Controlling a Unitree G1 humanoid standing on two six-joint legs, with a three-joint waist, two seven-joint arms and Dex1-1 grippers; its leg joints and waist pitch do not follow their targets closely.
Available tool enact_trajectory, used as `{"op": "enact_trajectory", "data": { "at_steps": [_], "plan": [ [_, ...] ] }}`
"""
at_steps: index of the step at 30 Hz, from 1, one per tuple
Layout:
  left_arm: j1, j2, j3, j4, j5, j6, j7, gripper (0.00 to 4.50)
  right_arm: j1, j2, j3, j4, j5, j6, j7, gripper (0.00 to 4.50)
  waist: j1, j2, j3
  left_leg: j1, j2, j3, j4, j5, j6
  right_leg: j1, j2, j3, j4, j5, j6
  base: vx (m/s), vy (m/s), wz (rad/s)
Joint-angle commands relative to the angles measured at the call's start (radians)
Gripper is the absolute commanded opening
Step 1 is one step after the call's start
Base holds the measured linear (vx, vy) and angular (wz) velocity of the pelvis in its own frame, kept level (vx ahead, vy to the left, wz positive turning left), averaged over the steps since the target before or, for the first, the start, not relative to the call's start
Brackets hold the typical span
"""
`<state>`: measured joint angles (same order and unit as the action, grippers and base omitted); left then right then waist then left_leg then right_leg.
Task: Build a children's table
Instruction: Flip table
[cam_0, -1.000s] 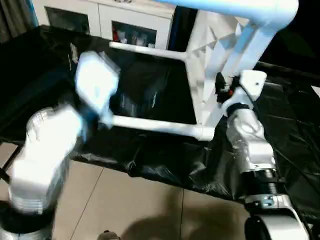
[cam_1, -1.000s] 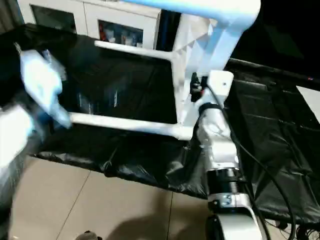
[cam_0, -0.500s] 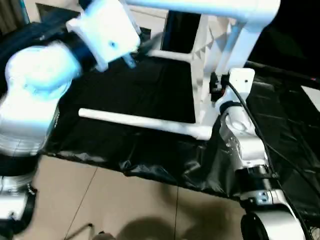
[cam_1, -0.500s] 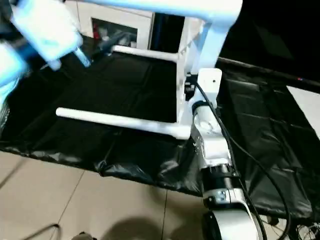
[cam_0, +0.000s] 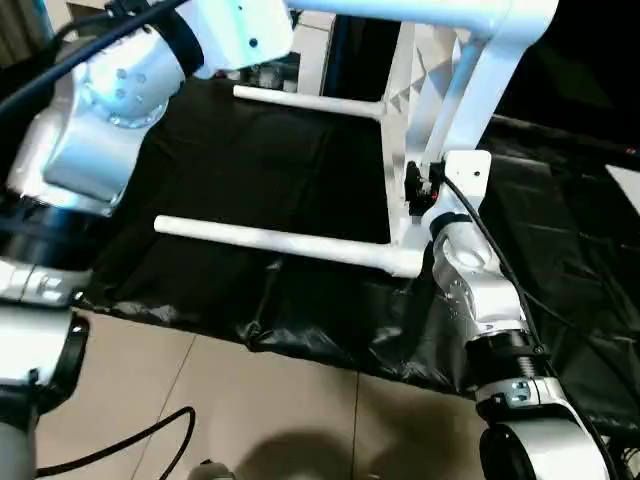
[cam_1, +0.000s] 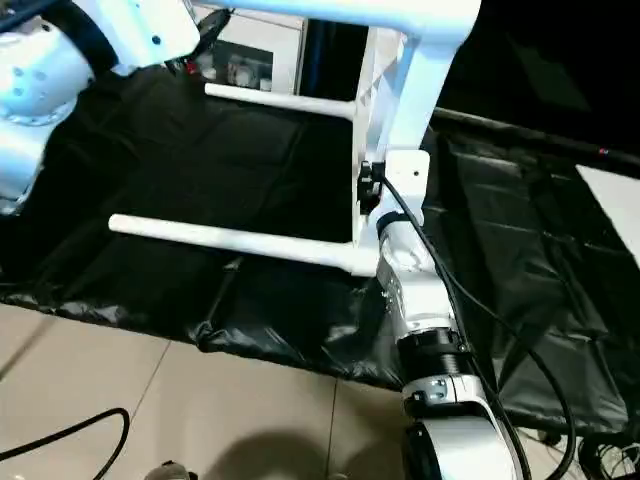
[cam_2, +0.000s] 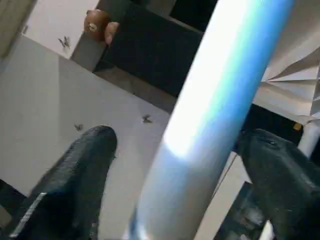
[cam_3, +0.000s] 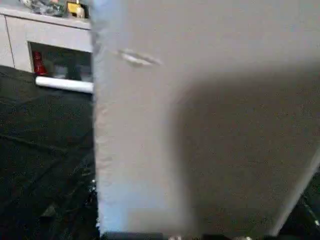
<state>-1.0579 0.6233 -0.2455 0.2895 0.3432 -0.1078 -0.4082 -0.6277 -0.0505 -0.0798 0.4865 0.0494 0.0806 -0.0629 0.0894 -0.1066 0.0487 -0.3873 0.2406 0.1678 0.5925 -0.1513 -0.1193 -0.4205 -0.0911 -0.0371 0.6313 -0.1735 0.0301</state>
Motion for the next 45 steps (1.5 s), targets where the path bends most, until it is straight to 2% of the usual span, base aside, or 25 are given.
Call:
{"op": "enact_trajectory", "data": {
  "at_steps": [1,2,3,6,12,16,17,18,23,24,26,27,28,29,30,31,33,34,36,37,39,41,42,43,45],
  "plan": [
    [-0.031,-0.006,-0.006,0.013,0.002,-0.014,0.008,3.78,-0.018,-0.001,-0.008,0.011,0.011,-0.006,0.008,2.36,0.006,0.036,-0.07,0.024,-0.028,0.014,-0.069,-0.274,-0.102,0.044,-0.016,0.014,-0.054,-0.129,-0.137,0.0,0.0,0.0],
    [-0.041,-0.008,-0.015,0.048,0.013,-0.028,0.012,3.78,-0.023,0.0,-0.011,0.015,0.017,-0.015,0.012,2.36,0.006,0.041,-0.069,0.024,-0.028,0.014,-0.069,-0.278,-0.1,0.042,-0.017,0.014,-0.055,-0.134,-0.139,0.0,0.0,0.0],
    [-0.044,-0.009,-0.017,0.058,0.016,-0.032,0.014,3.69,-0.025,0.0,-0.011,0.016,0.018,-0.017,0.013,2.22,0.005,0.039,-0.069,0.026,-0.028,0.015,-0.069,-0.284,-0.098,0.041,-0.016,0.014,-0.058,-0.14,-0.139,0.0,0.0,0.0],
    [-0.063,-0.021,-0.019,0.107,0.018,-0.061,0.006,3.49,-0.035,0.001,-0.009,0.027,0.017,-0.031,0.012,2.07,0.006,0.044,-0.068,0.026,-0.028,0.014,-0.069,-0.291,-0.097,0.042,-0.018,0.015,-0.057,-0.153,-0.145,0.0,0.0,0.0],
    [-0.077,-0.046,-0.014,0.141,0.0,-0.077,-0.023,2.93,-0.047,0.004,-0.01,0.038,0.011,-0.05,0.018,1.95,0.007,0.052,-0.067,0.026,-0.027,0.015,-0.069,-0.273,-0.094,0.045,-0.017,0.015,-0.053,-0.103,-0.165,0.0,0.0,0.0],
    [-0.086,-0.057,-0.005,0.16,-0.013,-0.084,-0.02,2.81,-0.051,-0.002,-0.011,0.039,0.009,-0.058,0.024,1.94,0.007,0.05,-0.065,0.026,-0.029,0.016,-0.068,-0.273,-0.087,0.046,-0.016,0.015,-0.055,-0.113,-0.167,0.0,0.0,0.0],
    [-0.089,-0.065,0.005,0.158,-0.027,-0.076,-0.02,2.54,-0.056,-0.011,-0.011,0.042,0.006,-0.065,0.03,1.94,0.009,0.049,-0.066,0.027,-0.028,0.016,-0.068,-0.277,-0.087,0.046,-0.018,0.016,-0.055,-0.122,-0.168,0.0,0.0,0.0],
    [-0.089,-0.067,0.008,0.157,-0.029,-0.074,-0.018,2.54,-0.058,-0.013,-0.011,0.044,0.006,-0.067,0.031,1.94,0.009,0.052,-0.065,0.027,-0.027,0.016,-0.068,-0.277,-0.088,0.046,-0.018,0.016,-0.055,-0.124,-0.169,0.0,0.0,0.0],
    [-0.07,-0.099,0.085,0.133,-0.098,-0.017,0.011,2.43,-0.116,-0.084,-0.006,0.085,-0.018,-0.107,0.073,1.93,0.011,0.047,-0.066,0.019,-0.03,0.02,-0.063,-0.227,-0.067,0.054,-0.02,0.017,-0.052,-0.108,-0.18,0.0,0.0,0.0],
    [-0.06,-0.104,0.123,0.124,-0.131,0.011,0.024,2.43,-0.15,-0.115,-0.017,0.104,-0.011,-0.109,0.097,1.93,0.01,0.044,-0.066,0.019,-0.03,0.022,-0.061,-0.215,-0.062,0.054,-0.019,0.017,-0.052,-0.099,-0.182,0.0,0.0,0.0],
    [-0.037,-0.099,0.193,0.116,-0.177,0.049,0.059,2.42,-0.228,-0.192,-0.035,0.147,-0.005,-0.116,0.149,1.93,0.008,0.039,-0.071,0.008,-0.033,0.023,-0.054,-0.138,-0.041,0.066,-0.016,0.017,-0.039,-0.029,-0.197,0.0,0.0,0.0],
    [-0.027,-0.094,0.211,0.113,-0.187,0.057,0.066,2.42,-0.255,-0.22,-0.039,0.161,-0.007,-0.119,0.167,1.93,0.01,0.038,-0.073,0.008,-0.035,0.026,-0.051,-0.116,-0.034,0.067,-0.013,0.018,-0.038,-0.004,-0.199,0.0,0.0,0.0],
    [0.002,-0.094,0.263,0.1,-0.218,0.08,0.093,2.42,-0.331,-0.294,-0.046,0.2,-0.012,-0.125,0.214,1.93,0.01,0.03,-0.081,-0.002,-0.042,0.03,-0.039,-0.035,0.0,0.071,-0.006,0.02,-0.025,0.11,-0.214,0.0,0.0,0.0],
    [0.009,-0.096,0.277,0.096,-0.228,0.087,0.097,2.42,-0.352,-0.314,-0.049,0.211,-0.013,-0.127,0.226,1.93,0.011,0.031,-0.08,-0.004,-0.044,0.032,-0.036,-0.021,0.014,0.068,-0.004,0.02,-0.023,0.137,-0.221,0.0,0.0,0.0],
    [0.027,-0.105,0.312,0.085,-0.26,0.104,0.109,2.42,-0.391,-0.347,-0.05,0.23,-0.015,-0.132,0.252,1.93,0.008,0.024,-0.078,-0.009,-0.046,0.034,-0.035,-0.013,0.027,0.068,-0.002,0.021,-0.023,0.144,-0.224,0.0,0.0,0.0],
    [0.042,-0.113,0.343,0.074,-0.287,0.119,0.119,2.41,-0.422,-0.375,-0.051,0.247,-0.017,-0.138,0.274,1.93,0.014,0.027,-0.073,-0.007,-0.045,0.038,-0.031,-0.043,0.047,0.059,-0.004,0.022,-0.026,0.106,-0.231,0.0,0.0,0.0],
    [0.074,-0.119,0.388,0.054,-0.32,0.142,0.13,2.39,-0.48,-0.414,-0.061,0.274,-0.01,-0.145,0.299,1.93,0.015,0.03,-0.072,-0.007,-0.042,0.038,-0.033,-0.06,0.05,0.057,-0.006,0.022,-0.028,0.067,-0.228,0.0,0.0,0.0],
    [0.097,-0.124,0.418,0.039,-0.335,0.16,0.135,2.38,-0.518,-0.435,-0.068,0.294,-0.002,-0.149,0.315,1.93,0.014,0.023,-0.069,-0.005,-0.04,0.039,-0.033,-0.075,0.047,0.055,-0.004,0.021,-0.028,0.034,-0.227,0.0,0.0,0.0],
    [0.118,-0.128,0.442,0.025,-0.346,0.175,0.138,2.34,-0.551,-0.452,-0.072,0.308,0.004,-0.148,0.333,1.93,0.014,0.029,-0.07,-0.002,-0.034,0.036,-0.034,-0.095,0.035,0.049,-0.006,0.02,-0.028,0.001,-0.223,0.0,0.0,0.0],
    [0.152,-0.135,0.466,-0.003,-0.343,0.2,0.133,2.31,-0.589,-0.47,-0.061,0.332,0.014,-0.143,0.395,1.93,0.007,0.024,-0.068,0.004,-0.029,0.036,-0.037,-0.136,0.013,0.04,-0.003,0.017,-0.033,-0.035,-0.213,0.0,0.0,0.0],
    [0.182,-0.134,0.466,-0.014,-0.333,0.204,0.124,2.31,-0.59,-0.472,-0.026,0.317,0.023,-0.115,0.517,1.93,0.005,0.015,-0.065,0.002,-0.027,0.035,-0.038,-0.165,0.003,0.042,-0.004,0.015,-0.034,-0.068,-0.207,0.0,0.0,0.0],
    [0.193,-0.133,0.464,-0.019,-0.335,0.206,0.124,2.27,-0.59,-0.475,-0.002,0.318,0.022,-0.114,0.579,1.93,0.007,0.018,-0.06,0.007,-0.025,0.035,-0.039,-0.2,-0.001,0.033,-0.006,0.016,-0.041,-0.112,-0.191,0.0,0.0,0.0],
    [0.197,-0.133,0.464,-0.023,-0.337,0.209,0.125,2.24,-0.59,-0.477,0.009,0.322,0.022,-0.117,0.606,2.28,0.01,0.014,-0.057,0.009,-0.024,0.034,-0.041,-0.235,-0.013,0.031,-0.009,0.014,-0.047,-0.165,-0.181,0.0,0.0,0.0],
    [0.2,-0.128,0.458,-0.013,-0.34,0.203,0.126,2.24,-0.576,-0.469,0.031,0.311,0.025,-0.118,0.66,2.28,0.01,0.01,-0.056,0.011,-0.024,0.035,-0.042,-0.256,-0.018,0.029,-0.009,0.014,-0.051,-0.196,-0.174,0.0,0.0,0.0],
    [0.196,-0.12,0.451,0.007,-0.339,0.192,0.124,2.22,-0.561,-0.455,0.043,0.294,0.035,-0.11,0.697,2.67,0.013,0.012,-0.056,0.014,-0.024,0.031,-0.044,-0.299,-0.03,0.027,-0.013,0.014,-0.057,-0.263,-0.152,0.0,0.0,0.0]
  ]
}}
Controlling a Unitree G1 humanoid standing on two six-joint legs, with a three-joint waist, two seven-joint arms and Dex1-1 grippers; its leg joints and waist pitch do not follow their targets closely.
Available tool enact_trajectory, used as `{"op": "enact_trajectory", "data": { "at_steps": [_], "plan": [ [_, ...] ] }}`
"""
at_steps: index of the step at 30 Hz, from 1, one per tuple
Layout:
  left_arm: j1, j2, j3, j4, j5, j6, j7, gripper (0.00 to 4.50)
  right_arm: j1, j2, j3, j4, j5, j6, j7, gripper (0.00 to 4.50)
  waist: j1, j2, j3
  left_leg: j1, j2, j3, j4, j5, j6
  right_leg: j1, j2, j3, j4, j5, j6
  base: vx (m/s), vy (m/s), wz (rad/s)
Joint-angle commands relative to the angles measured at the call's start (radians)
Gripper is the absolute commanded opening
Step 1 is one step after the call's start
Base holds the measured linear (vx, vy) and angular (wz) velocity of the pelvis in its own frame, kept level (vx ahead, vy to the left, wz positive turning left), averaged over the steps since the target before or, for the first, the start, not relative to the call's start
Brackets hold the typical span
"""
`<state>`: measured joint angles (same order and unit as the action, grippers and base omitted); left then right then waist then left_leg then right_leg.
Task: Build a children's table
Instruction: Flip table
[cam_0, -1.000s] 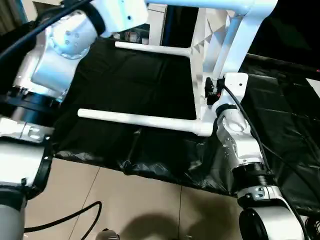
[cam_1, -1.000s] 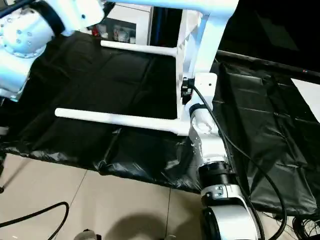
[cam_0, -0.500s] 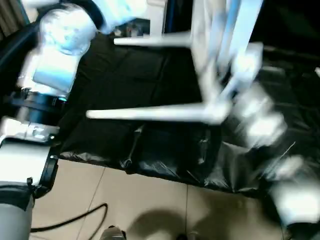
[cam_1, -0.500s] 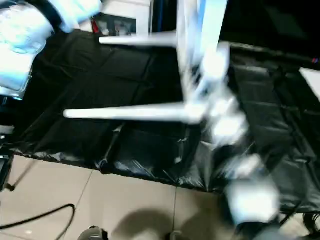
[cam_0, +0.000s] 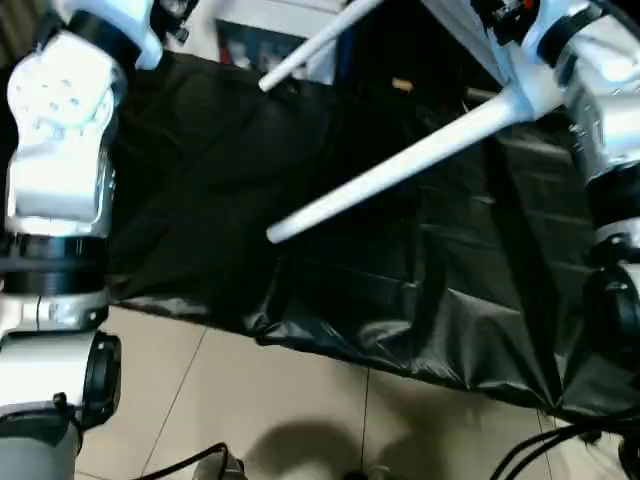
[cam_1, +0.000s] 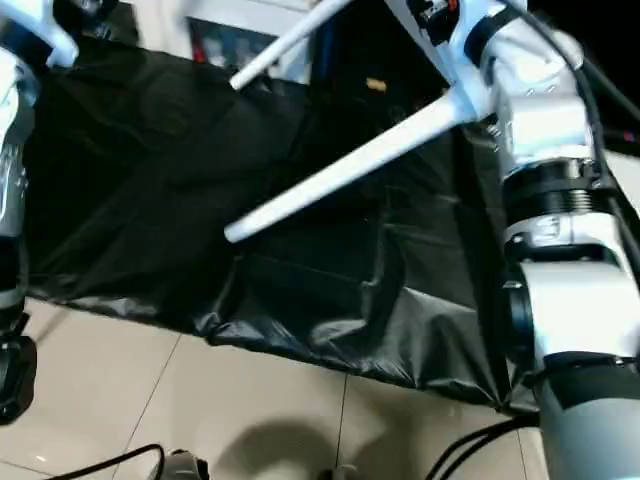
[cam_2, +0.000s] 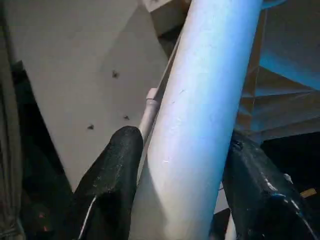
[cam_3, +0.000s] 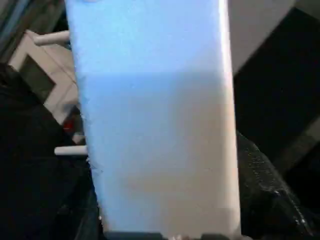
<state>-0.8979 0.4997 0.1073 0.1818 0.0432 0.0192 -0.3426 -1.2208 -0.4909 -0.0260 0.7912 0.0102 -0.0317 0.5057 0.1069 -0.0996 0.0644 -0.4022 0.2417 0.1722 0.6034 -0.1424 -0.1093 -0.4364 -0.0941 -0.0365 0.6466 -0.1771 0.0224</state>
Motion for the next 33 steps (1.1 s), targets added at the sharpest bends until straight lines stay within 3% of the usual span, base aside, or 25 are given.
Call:
{"op": "enact_trajectory", "data": {
  "at_steps": [1,5,8,9,10,11,13,15,19,21,23,25,26,28,31,33],
  "plan": [
    [0.03,0.012,0.094,0.136,-0.045,0.058,0.057,2.22,0.039,-0.008,-0.001,-0.009,0.074,-0.002,0.158,2.67,-0.004,0.004,-0.073,0.025,-0.026,0.022,-0.057,-0.32,-0.047,0.043,-0.01,0.011,-0.074,-0.276,-0.13,0.0,0.0,0.0],
    [0.015,0.018,0.087,0.169,-0.04,0.051,0.04,2.2,0.037,-0.005,0.0,0.0,0.08,-0.025,0.18,3.08,-0.005,0.004,-0.075,0.026,-0.026,0.018,-0.059,-0.354,-0.066,0.04,-0.01,0.008,-0.077,-0.306,-0.123,0.0,0.0,0.0],
    [0.006,0.02,0.077,0.195,-0.033,0.044,0.03,2.2,0.044,-0.005,-0.004,-0.017,0.087,-0.039,0.207,3.34,-0.007,0.002,-0.076,0.024,-0.028,0.016,-0.056,-0.38,-0.062,0.039,-0.011,0.007,-0.08,-0.337,-0.113,0.0,0.0,0.0],
    [0.005,0.019,0.076,0.199,-0.031,0.046,0.031,2.2,0.047,-0.005,-0.006,-0.025,0.093,-0.039,0.221,3.47,-0.008,0.005,-0.077,0.023,-0.029,0.015,-0.057,-0.381,-0.058,0.042,-0.011,0.006,-0.08,-0.336,-0.113,0.0,0.0,0.0],
    [0.003,0.018,0.073,0.209,-0.03,0.047,0.032,2.2,0.058,-0.006,-0.005,-0.05,0.106,-0.044,0.256,3.47,-0.01,0.002,-0.075,0.021,-0.029,0.015,-0.059,-0.375,-0.053,0.042,-0.011,0.006,-0.082,-0.342,-0.112,0.0,0.0,0.0],
    [0.0,0.016,0.07,0.225,-0.025,0.047,0.039,2.2,0.076,-0.007,-0.004,-0.086,0.126,-0.045,0.295,3.53,-0.011,0.008,-0.076,0.023,-0.028,0.015,-0.058,-0.376,-0.05,0.041,-0.01,0.007,-0.082,-0.334,-0.115,0.0,0.0,0.0],
    [-0.001,0.017,0.065,0.234,-0.026,0.048,0.048,2.19,0.085,-0.009,-0.004,-0.104,0.134,-0.047,0.309,3.55,-0.013,0.006,-0.078,0.021,-0.028,0.013,-0.06,-0.365,-0.048,0.045,-0.009,0.006,-0.081,-0.326,-0.119,0.0,0.0,0.0],
    [0.0,0.019,0.061,0.237,-0.029,0.049,0.053,2.17,0.087,-0.011,-0.006,-0.108,0.136,-0.049,0.313,3.55,-0.016,0.008,-0.077,0.023,-0.028,0.013,-0.059,-0.374,-0.049,0.04,-0.009,0.005,-0.083,-0.343,-0.124,0.0,0.0,0.0],
    [-0.001,0.017,0.057,0.253,-0.03,0.032,0.05,2.12,0.092,-0.013,-0.033,-0.127,0.182,-0.053,0.358,3.55,-0.016,0.011,-0.074,0.034,-0.027,0.01,-0.057,-0.451,-0.051,0.027,-0.01,0.001,-0.095,-0.43,-0.116,0.0,0.0,0.0],
    [-0.003,0.016,0.056,0.266,-0.031,-0.005,0.034,2.11,0.09,-0.003,-0.083,-0.157,0.26,-0.017,0.391,3.55,-0.015,0.009,-0.074,0.032,-0.027,0.009,-0.058,-0.459,-0.048,0.028,-0.01,0.0,-0.096,-0.44,-0.111,0.0,0.0,0.0],
    [-0.007,0.01,0.064,0.293,-0.047,-0.088,0.004,2.07,0.068,0.007,-0.191,-0.181,0.385,0.047,0.378,3.55,-0.012,0.009,-0.076,0.031,-0.026,0.007,-0.06,-0.451,-0.042,0.029,-0.011,0.0,-0.096,-0.43,-0.109,0.0,0.0,0.0],
    [-0.008,0.01,0.066,0.308,-0.057,-0.127,-0.012,2.04,0.043,0.007,-0.274,-0.167,0.462,0.086,0.338,3.55,-0.005,0.006,-0.078,0.034,-0.025,0.008,-0.061,-0.435,-0.044,0.027,-0.013,0.002,-0.094,-0.407,-0.116,0.0,0.0,0.0],
    [-0.007,0.014,0.065,0.319,-0.059,-0.145,-0.023,2.01,0.029,-0.003,-0.347,-0.143,0.524,0.109,0.305,3.55,-0.002,0.005,-0.078,0.033,-0.024,0.008,-0.062,-0.428,-0.05,0.029,-0.013,0.002,-0.09,-0.39,-0.125,0.0,0.0,0.0],
    [-0.006,0.019,0.062,0.325,-0.057,-0.15,-0.026,1.97,0.03,-0.011,-0.39,-0.134,0.563,0.127,0.295,3.72,0.005,0.006,-0.079,0.037,-0.023,0.011,-0.061,-0.431,-0.057,0.024,-0.011,0.003,-0.087,-0.363,-0.133,0.0,0.0,0.0],
    [-0.003,0.028,0.058,0.329,-0.058,-0.16,-0.037,1.9,0.123,-0.052,-0.461,-0.157,0.656,0.206,0.369,4.01,0.013,0.004,-0.081,0.031,-0.023,0.012,-0.063,-0.391,-0.055,0.036,-0.012,0.003,-0.083,-0.307,-0.135,0.0,0.0,0.0],
    [-0.003,0.029,0.058,0.329,-0.058,-0.16,-0.038,1.9,0.128,-0.053,-0.465,-0.157,0.66,0.21,0.372,4.01,0.015,0.001,-0.083,0.025,-0.023,0.011,-0.064,-0.355,-0.057,0.042,-0.012,0.003,-0.077,-0.254,-0.143,0.0,0.0,0.0]
  ]
}}
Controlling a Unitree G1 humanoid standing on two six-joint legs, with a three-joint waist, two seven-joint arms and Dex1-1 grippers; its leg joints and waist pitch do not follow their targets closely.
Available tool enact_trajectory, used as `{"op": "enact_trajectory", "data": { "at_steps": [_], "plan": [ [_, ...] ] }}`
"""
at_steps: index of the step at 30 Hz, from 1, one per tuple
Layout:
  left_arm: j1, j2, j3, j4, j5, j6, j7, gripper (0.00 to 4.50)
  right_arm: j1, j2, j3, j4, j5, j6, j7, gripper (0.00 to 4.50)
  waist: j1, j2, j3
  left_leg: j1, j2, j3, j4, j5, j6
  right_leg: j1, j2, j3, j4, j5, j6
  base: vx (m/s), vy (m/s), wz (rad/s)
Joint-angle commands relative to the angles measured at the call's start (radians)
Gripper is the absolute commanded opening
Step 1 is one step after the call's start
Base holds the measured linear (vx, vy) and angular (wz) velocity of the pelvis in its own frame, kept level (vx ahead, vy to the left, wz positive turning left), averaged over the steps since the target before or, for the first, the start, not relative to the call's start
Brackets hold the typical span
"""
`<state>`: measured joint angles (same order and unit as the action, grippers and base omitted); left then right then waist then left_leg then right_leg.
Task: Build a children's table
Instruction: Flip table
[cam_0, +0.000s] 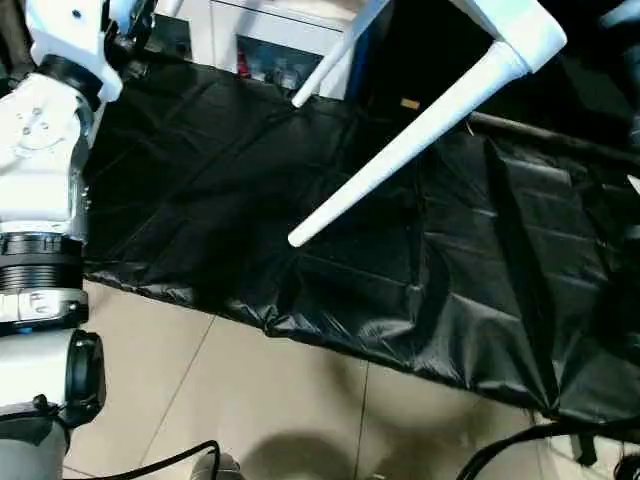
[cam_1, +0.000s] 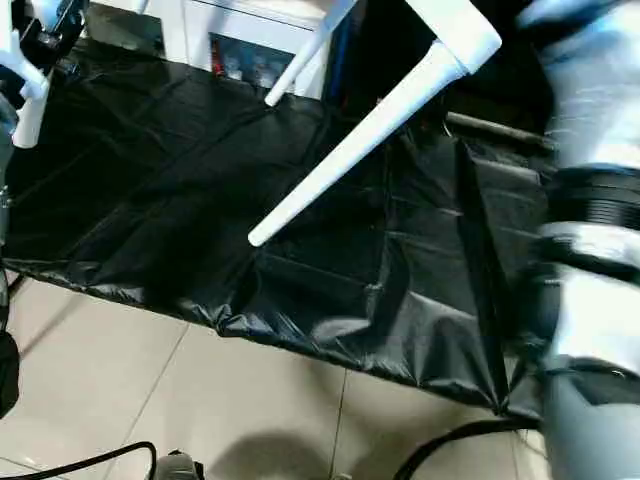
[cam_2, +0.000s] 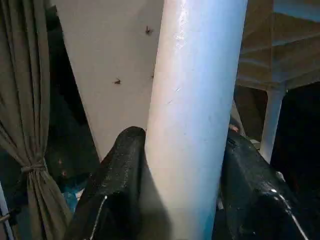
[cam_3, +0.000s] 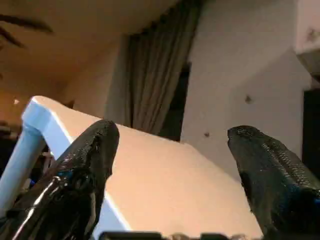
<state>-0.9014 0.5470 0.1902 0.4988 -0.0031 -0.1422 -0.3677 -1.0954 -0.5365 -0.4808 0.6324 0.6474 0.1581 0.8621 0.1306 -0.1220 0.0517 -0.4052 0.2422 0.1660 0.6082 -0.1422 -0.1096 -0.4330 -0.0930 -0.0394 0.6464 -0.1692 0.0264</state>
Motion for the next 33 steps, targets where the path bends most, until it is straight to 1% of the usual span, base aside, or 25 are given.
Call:
{"op": "enact_trajectory", "data": {
  "at_steps": [1,2,4,5,6,8,9,10,12,13,15,16,17,18,19,20,21,22,23,24,25,26,30,32,33],
  "plan": [
    [0.001,-0.014,-0.027,0.011,-0.011,0.001,-0.02,1.87,0.072,-0.018,-0.052,-0.004,0.075,0.073,0.052,4.22,-0.002,0.021,-0.076,0.032,-0.024,0.02,-0.065,-0.321,-0.051,0.043,-0.014,0.007,-0.073,-0.219,-0.156,0.0,0.0,0.0],
    [0.001,-0.014,-0.027,0.013,-0.013,-0.004,-0.025,1.86,0.108,-0.021,-0.068,-0.002,0.089,0.087,0.062,4.3,-0.003,0.019,-0.074,0.03,-0.025,0.022,-0.066,-0.315,-0.048,0.042,-0.014,0.007,-0.076,-0.215,-0.16,0.0,0.0,0.0],
    [-0.001,-0.011,-0.028,0.017,-0.015,-0.012,-0.035,1.85,0.185,-0.026,-0.087,-0.009,0.114,0.122,0.093,4.34,0.003,0.021,-0.076,0.029,-0.026,0.022,-0.065,-0.303,-0.047,0.047,-0.016,0.007,-0.076,-0.217,-0.16,0.0,0.0,0.0],
    [-0.004,-0.009,-0.027,0.028,-0.012,-0.023,-0.041,1.84,0.22,-0.025,-0.091,-0.024,0.124,0.144,0.105,4.43,0.008,0.018,-0.077,0.03,-0.025,0.022,-0.065,-0.291,-0.043,0.048,-0.015,0.007,-0.075,-0.202,-0.164,0.0,0.0,0.0],
    [-0.007,-0.007,-0.028,0.039,-0.011,-0.034,-0.048,1.83,0.289,-0.016,-0.081,-0.043,0.118,0.165,0.127,4.48,0.012,0.018,-0.078,0.029,-0.025,0.023,-0.065,-0.28,-0.043,0.05,-0.016,0.006,-0.076,-0.193,-0.164,0.0,0.0,0.0],
    [-0.011,-0.003,-0.029,0.055,-0.012,-0.053,-0.06,1.8,0.372,0.0,-0.071,-0.063,0.122,0.21,0.147,4.5,0.011,0.016,-0.079,0.024,-0.025,0.02,-0.066,-0.264,-0.045,0.053,-0.018,0.006,-0.071,-0.183,-0.165,0.0,0.0,0.0],
    [-0.011,-0.003,-0.029,0.055,-0.012,-0.053,-0.06,1.79,0.372,0.0,-0.071,-0.063,0.122,0.21,0.147,4.5,0.011,0.015,-0.079,0.025,-0.026,0.021,-0.065,-0.262,-0.044,0.054,-0.017,0.005,-0.073,-0.187,-0.164,0.0,0.0,0.0],
    [-0.012,-0.001,-0.029,0.062,-0.017,-0.061,-0.066,1.79,0.413,0.014,-0.057,-0.075,0.123,0.226,0.155,4.5,0.012,0.02,-0.076,0.028,-0.025,0.02,-0.068,-0.292,-0.047,0.049,-0.02,0.005,-0.079,-0.232,-0.158,0.0,0.0,0.0],
    [-0.014,0.005,-0.031,0.072,-0.024,-0.07,-0.08,1.77,0.471,0.054,0.013,-0.068,0.086,0.225,0.17,4.5,0.01,0.021,-0.073,0.028,-0.025,0.019,-0.069,-0.321,-0.051,0.046,-0.022,0.004,-0.083,-0.274,-0.151,0.0,0.0,0.0],
    [-0.015,0.007,-0.032,0.076,-0.026,-0.073,-0.087,1.77,0.478,0.074,0.04,-0.053,0.067,0.217,0.166,4.5,0.009,0.023,-0.071,0.03,-0.024,0.016,-0.071,-0.359,-0.057,0.042,-0.024,0.003,-0.088,-0.326,-0.142,0.0,0.0,0.0],
    [-0.016,0.01,-0.031,0.08,-0.03,-0.076,-0.097,1.77,0.471,0.108,0.067,-0.03,0.055,0.209,0.173,4.5,0.006,0.029,-0.072,0.03,-0.023,0.011,-0.074,-0.397,-0.067,0.04,-0.027,0.001,-0.089,-0.373,-0.137,0.0,0.0,0.0],
    [-0.017,0.011,-0.031,0.083,-0.031,-0.077,-0.101,1.76,0.461,0.129,0.074,-0.027,0.06,0.214,0.171,4.5,0.003,0.028,-0.071,0.032,-0.022,0.009,-0.074,-0.417,-0.071,0.036,-0.028,0.0,-0.091,-0.393,-0.136,0.0,0.0,0.0],
    [-0.018,0.013,-0.032,0.086,-0.031,-0.078,-0.106,1.75,0.444,0.157,0.093,-0.013,0.052,0.209,0.174,4.5,0.006,0.032,-0.071,0.037,-0.02,0.008,-0.074,-0.43,-0.074,0.031,-0.029,0.001,-0.092,-0.395,-0.141,0.0,0.0,0.0],
    [-0.018,0.014,-0.032,0.089,-0.033,-0.08,-0.111,1.75,0.432,0.178,0.108,-0.005,0.042,0.204,0.176,4.5,0.006,0.034,-0.069,0.039,-0.02,0.008,-0.075,-0.44,-0.075,0.029,-0.028,0.001,-0.092,-0.393,-0.144,0.0,0.0,0.0],
    [-0.02,0.014,-0.033,0.092,-0.033,-0.081,-0.113,1.75,0.418,0.196,0.123,0.009,0.028,0.194,0.177,4.5,0.004,0.036,-0.069,0.036,-0.019,0.006,-0.077,-0.448,-0.079,0.03,-0.028,0.001,-0.089,-0.393,-0.149,0.0,0.0,0.0],
    [-0.02,0.014,-0.035,0.095,-0.033,-0.083,-0.119,1.75,0.388,0.231,0.152,0.047,-0.008,0.167,0.18,4.5,0.006,0.037,-0.069,0.038,-0.018,0.005,-0.078,-0.451,-0.083,0.029,-0.029,0.001,-0.089,-0.385,-0.15,0.0,0.0,0.0],
    [-0.02,0.014,-0.035,0.096,-0.034,-0.084,-0.121,1.75,0.379,0.242,0.16,0.059,-0.019,0.158,0.181,4.5,0.005,0.038,-0.069,0.037,-0.018,0.005,-0.078,-0.453,-0.086,0.027,-0.03,0.003,-0.087,-0.381,-0.152,0.0,0.0,0.0],
    [-0.02,0.013,-0.035,0.096,-0.037,-0.083,-0.126,1.74,0.362,0.257,0.166,0.084,-0.033,0.141,0.175,4.5,0.004,0.041,-0.07,0.036,-0.017,0.003,-0.08,-0.448,-0.091,0.031,-0.032,0.003,-0.084,-0.366,-0.158,0.0,0.0,0.0],
    [-0.02,0.011,-0.038,0.098,-0.037,-0.081,-0.129,1.74,0.333,0.275,0.174,0.133,-0.064,0.097,0.145,4.5,0.007,0.044,-0.07,0.041,-0.015,0.005,-0.08,-0.445,-0.094,0.027,-0.031,0.004,-0.083,-0.341,-0.165,0.0,0.0,0.0],
    [-0.019,0.01,-0.04,0.098,-0.038,-0.08,-0.132,1.74,0.316,0.286,0.177,0.162,-0.079,0.07,0.122,4.5,0.004,0.044,-0.07,0.035,-0.018,0.004,-0.081,-0.436,-0.097,0.032,-0.031,0.004,-0.078,-0.32,-0.172,0.0,0.0,0.0],
    [-0.013,0.008,-0.043,0.095,-0.042,-0.075,-0.14,1.74,0.275,0.309,0.183,0.229,-0.11,0.007,0.063,4.5,0.005,0.045,-0.071,0.034,-0.018,0.005,-0.082,-0.429,-0.101,0.032,-0.032,0.004,-0.076,-0.315,-0.176,0.0,0.0,0.0],
    [-0.009,0.007,-0.045,0.093,-0.046,-0.072,-0.145,1.74,0.259,0.318,0.187,0.255,-0.121,-0.016,0.039,4.5,0.005,0.049,-0.072,0.04,-0.017,0.008,-0.08,-0.423,-0.104,0.028,-0.029,0.006,-0.075,-0.283,-0.189,0.0,0.0,0.0],
    [0.008,-0.004,-0.051,0.084,-0.064,-0.065,-0.175,1.73,0.223,0.348,0.199,0.286,-0.118,-0.031,0.052,4.5,0.009,0.053,-0.074,0.04,-0.018,0.009,-0.08,-0.4,-0.094,0.035,-0.027,0.007,-0.069,-0.232,-0.198,0.0,0.0,0.0],
    [0.02,-0.016,-0.058,0.079,-0.07,-0.062,-0.188,1.73,0.205,0.358,0.202,0.309,-0.127,-0.049,0.033,4.5,0.01,0.057,-0.075,0.038,-0.017,0.009,-0.082,-0.384,-0.095,0.038,-0.026,0.007,-0.065,-0.201,-0.206,0.0,0.0,0.0],
    [0.027,-0.023,-0.06,0.076,-0.072,-0.06,-0.19,1.73,0.187,0.36,0.202,0.342,-0.147,-0.08,0.015,4.5,0.009,0.056,-0.075,0.039,-0.017,0.011,-0.081,-0.383,-0.097,0.037,-0.025,0.007,-0.065,-0.193,-0.209,0.0,0.0,0.0]
  ]
}}
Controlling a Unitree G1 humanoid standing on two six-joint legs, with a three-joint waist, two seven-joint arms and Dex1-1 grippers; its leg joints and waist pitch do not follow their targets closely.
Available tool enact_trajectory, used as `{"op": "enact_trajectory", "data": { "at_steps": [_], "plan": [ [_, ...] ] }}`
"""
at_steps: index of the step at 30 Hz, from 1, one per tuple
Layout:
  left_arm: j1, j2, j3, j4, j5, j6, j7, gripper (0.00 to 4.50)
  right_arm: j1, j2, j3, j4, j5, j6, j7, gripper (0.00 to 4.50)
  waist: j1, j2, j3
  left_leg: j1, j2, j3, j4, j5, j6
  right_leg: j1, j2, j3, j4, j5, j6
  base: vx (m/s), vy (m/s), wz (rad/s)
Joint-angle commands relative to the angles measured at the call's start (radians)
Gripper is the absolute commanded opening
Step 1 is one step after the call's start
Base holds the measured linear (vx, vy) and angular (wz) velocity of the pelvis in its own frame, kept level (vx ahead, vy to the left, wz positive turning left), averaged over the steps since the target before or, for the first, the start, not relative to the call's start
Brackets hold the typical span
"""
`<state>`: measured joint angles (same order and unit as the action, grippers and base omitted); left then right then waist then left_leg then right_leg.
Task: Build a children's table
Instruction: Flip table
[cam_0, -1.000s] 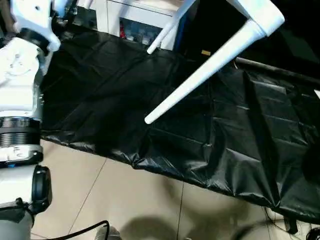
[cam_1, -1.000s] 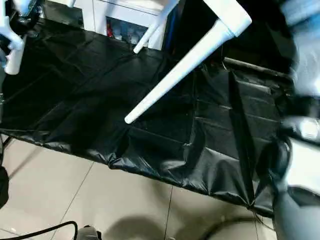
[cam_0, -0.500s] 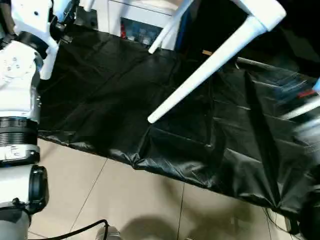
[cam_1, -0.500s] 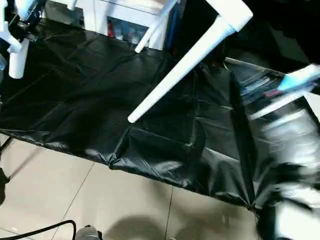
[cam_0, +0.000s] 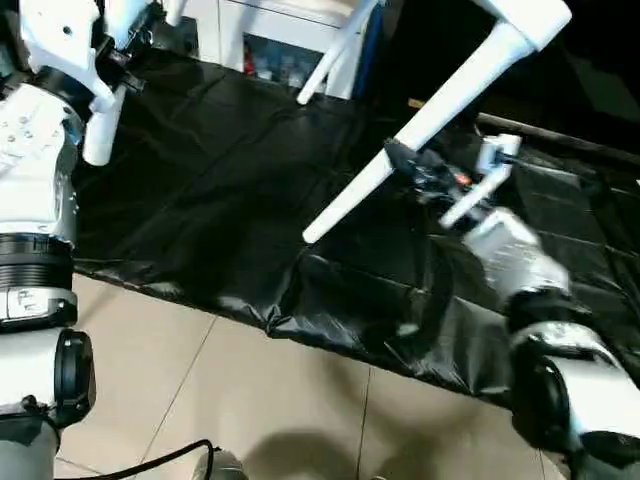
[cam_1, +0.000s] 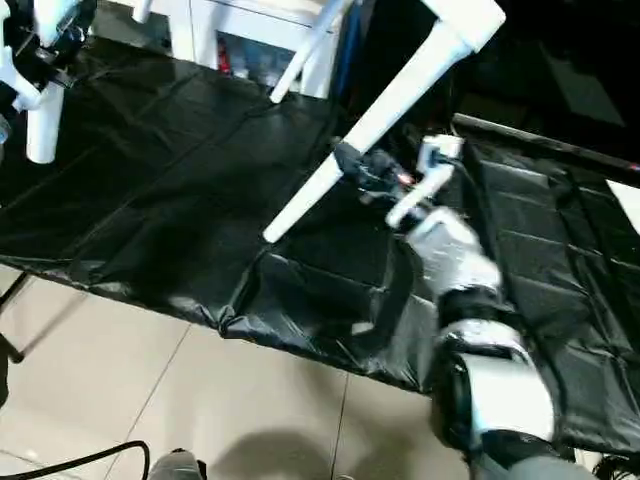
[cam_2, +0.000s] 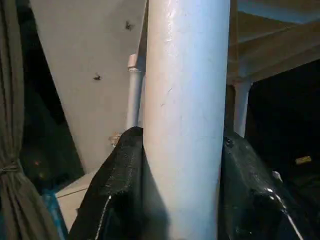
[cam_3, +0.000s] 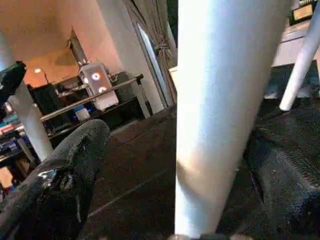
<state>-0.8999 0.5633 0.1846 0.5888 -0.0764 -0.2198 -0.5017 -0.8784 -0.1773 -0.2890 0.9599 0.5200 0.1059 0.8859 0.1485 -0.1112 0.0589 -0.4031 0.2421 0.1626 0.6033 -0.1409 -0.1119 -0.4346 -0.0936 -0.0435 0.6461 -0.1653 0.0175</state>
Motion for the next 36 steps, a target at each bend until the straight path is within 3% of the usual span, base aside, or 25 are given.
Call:
{"op": "enact_trajectory", "data": {
  "at_steps": [1,5,9,13,16,22,26,30,31,32,34,36],
  "plan": [
    [0.027,-0.04,-0.055,-0.015,0.001,0.017,-0.056,1.73,-0.032,0.001,0.01,0.019,-0.021,-0.03,-0.009,4.5,-0.007,0.046,-0.08,0.038,-0.017,0.016,-0.076,-0.386,-0.093,0.04,-0.025,0.012,-0.065,-0.199,-0.204,0.0,0.0,0.0],
    [0.036,-0.048,-0.063,-0.01,0.001,0.023,-0.062,1.73,-0.072,0.0,-0.023,0.061,-0.006,-0.052,0.029,4.5,-0.007,0.049,-0.079,0.039,-0.018,0.015,-0.077,-0.405,-0.09,0.04,-0.024,0.013,-0.067,-0.223,-0.198,0.0,0.0,0.0],
    [0.044,-0.062,-0.082,0.017,0.008,0.025,-0.072,1.73,-0.052,0.007,-0.015,-0.031,0.04,0.002,0.149,4.5,-0.007,0.047,-0.078,0.037,-0.018,0.015,-0.077,-0.406,-0.079,0.044,-0.023,0.013,-0.069,-0.222,-0.196,0.0,0.0,0.0],
    [0.053,-0.074,-0.096,0.037,0.018,0.025,-0.072,1.72,0.002,0.001,0.02,-0.142,0.048,0.036,0.189,4.5,-0.002,0.045,-0.077,0.036,-0.017,0.016,-0.078,-0.358,-0.068,0.046,-0.022,0.013,-0.067,-0.182,-0.193,0.0,0.0,0.0],
    [0.059,-0.093,-0.114,0.099,0.044,0.004,-0.063,1.72,0.101,-0.024,0.049,-0.332,0.067,0.087,0.18,4.5,0.003,0.041,-0.074,0.037,-0.02,0.018,-0.078,-0.343,-0.064,0.047,-0.02,0.014,-0.071,-0.185,-0.184,0.0,0.0,0.0],
    [0.062,-0.1,-0.127,0.203,0.087,-0.027,-0.018,1.72,0.225,-0.028,0.067,-0.535,0.072,0.152,0.136,4.5,0.005,0.051,-0.071,0.041,-0.019,0.014,-0.084,-0.402,-0.07,0.041,-0.02,0.016,-0.082,-0.243,-0.155,0.0,0.0,0.0],
    [0.083,-0.093,-0.122,0.296,0.116,-0.061,0.034,1.72,0.293,0.002,0.106,-0.651,0.076,0.196,0.095,4.5,-0.011,0.049,-0.071,0.038,-0.02,0.008,-0.088,-0.44,-0.078,0.041,-0.023,0.015,-0.088,-0.288,-0.14,0.0,0.0,0.0],
    [0.102,-0.082,-0.117,0.328,0.132,-0.065,0.067,1.72,0.335,0.031,0.151,-0.668,0.03,0.177,0.068,4.5,-0.021,0.046,-0.069,0.043,-0.017,0.008,-0.088,-0.462,-0.079,0.034,-0.024,0.015,-0.093,-0.319,-0.14,0.0,0.0,0.0],
    [0.102,-0.082,-0.117,0.328,0.132,-0.065,0.067,2.07,0.335,0.031,0.151,-0.668,0.03,0.177,0.068,4.5,-0.022,0.047,-0.067,0.042,-0.017,0.007,-0.089,-0.468,-0.08,0.033,-0.024,0.015,-0.093,-0.329,-0.138,0.0,0.0,0.0],
    [0.114,-0.08,-0.102,0.324,0.115,-0.058,0.059,2.07,0.338,0.037,0.155,-0.646,0.01,0.163,0.056,4.5,-0.025,0.04,-0.068,0.041,-0.017,0.006,-0.09,-0.479,-0.082,0.034,-0.026,0.015,-0.095,-0.355,-0.132,0.0,0.0,0.0],
    [0.119,-0.081,-0.092,0.326,0.101,-0.057,0.05,2.42,0.343,0.039,0.158,-0.645,0.004,0.163,0.045,4.5,-0.028,0.043,-0.066,0.04,-0.018,0.005,-0.091,-0.487,-0.083,0.032,-0.027,0.015,-0.099,-0.377,-0.126,0.0,0.0,0.0],
    [0.138,-0.073,-0.084,0.32,0.091,-0.063,0.042,2.52,0.35,0.042,0.163,-0.623,-0.026,0.134,0.026,4.5,-0.037,0.034,-0.066,0.04,-0.016,0.005,-0.091,-0.488,-0.08,0.031,-0.028,0.015,-0.101,-0.391,-0.117,0.0,0.0,0.0]
  ]
}}
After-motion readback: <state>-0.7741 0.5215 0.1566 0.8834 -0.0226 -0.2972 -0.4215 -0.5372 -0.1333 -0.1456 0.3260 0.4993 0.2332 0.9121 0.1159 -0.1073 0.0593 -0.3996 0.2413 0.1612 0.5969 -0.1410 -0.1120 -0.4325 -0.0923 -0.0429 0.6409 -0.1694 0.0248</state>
